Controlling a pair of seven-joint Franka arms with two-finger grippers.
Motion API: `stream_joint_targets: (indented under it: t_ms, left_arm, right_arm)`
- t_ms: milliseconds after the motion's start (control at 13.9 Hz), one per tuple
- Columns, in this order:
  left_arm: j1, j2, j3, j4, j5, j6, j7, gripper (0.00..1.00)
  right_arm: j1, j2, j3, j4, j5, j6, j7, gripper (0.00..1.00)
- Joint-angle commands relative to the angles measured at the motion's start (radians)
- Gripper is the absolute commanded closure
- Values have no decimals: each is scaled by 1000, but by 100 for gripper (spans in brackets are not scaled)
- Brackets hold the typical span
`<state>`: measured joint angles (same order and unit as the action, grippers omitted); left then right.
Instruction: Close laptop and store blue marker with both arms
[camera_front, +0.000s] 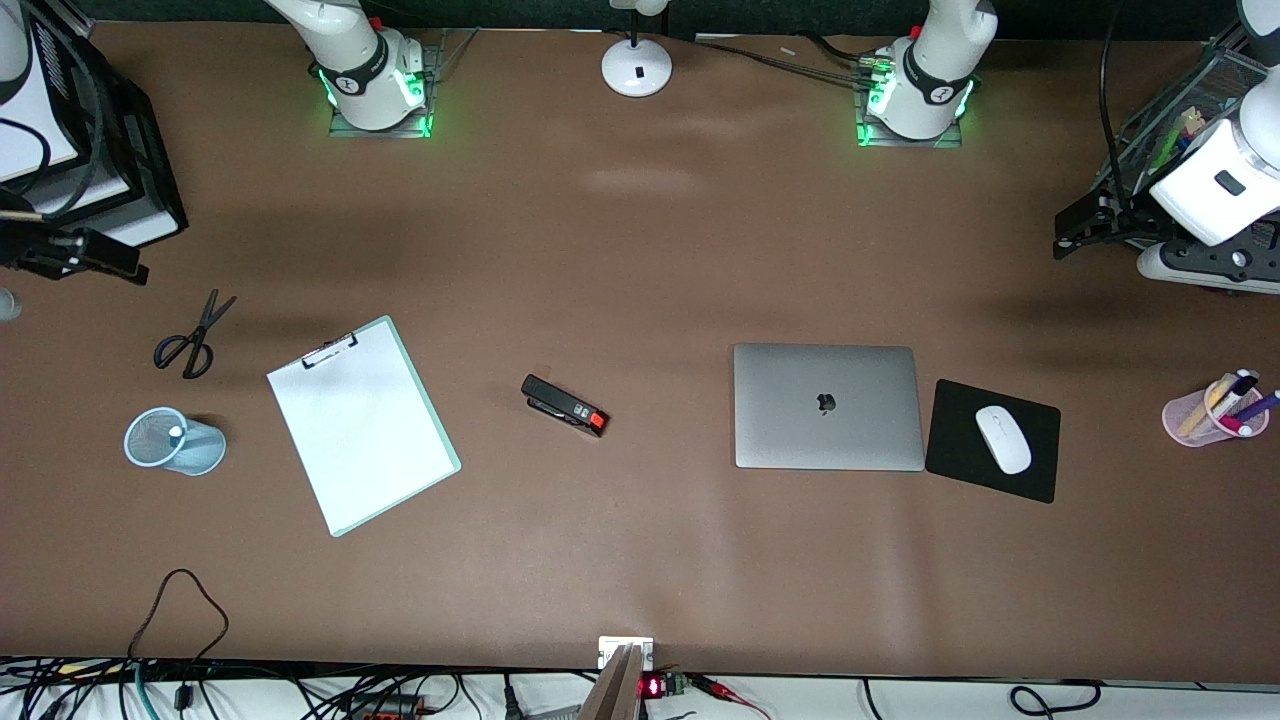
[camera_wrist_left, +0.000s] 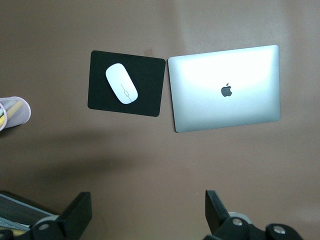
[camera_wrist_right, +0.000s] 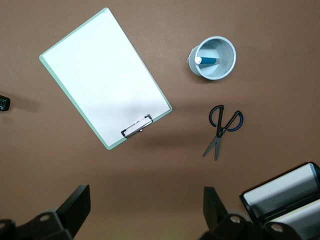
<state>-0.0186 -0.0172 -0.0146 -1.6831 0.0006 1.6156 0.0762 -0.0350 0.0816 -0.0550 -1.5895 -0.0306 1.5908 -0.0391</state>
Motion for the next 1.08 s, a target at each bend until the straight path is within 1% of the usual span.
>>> stream_joint_targets:
  t_ms: [0, 288, 576, 1007]
  left_arm:
    - [12, -4, -2, 0, 10, -13, 7, 0]
    - [12, -3, -2, 0, 10, -14, 7, 0]
    - [12, -4, -4, 0, 10, -14, 7, 0]
    - [12, -3, -2, 0, 10, -14, 7, 0]
  right_arm:
    - [-5, -78, 3, -90, 15, 31, 18, 0]
    - [3, -111, 9, -110, 14, 28, 74, 0]
    - [9, -109, 10, -101, 9, 5, 58, 0]
    - [17, -108, 9, -101, 1, 9, 51, 0]
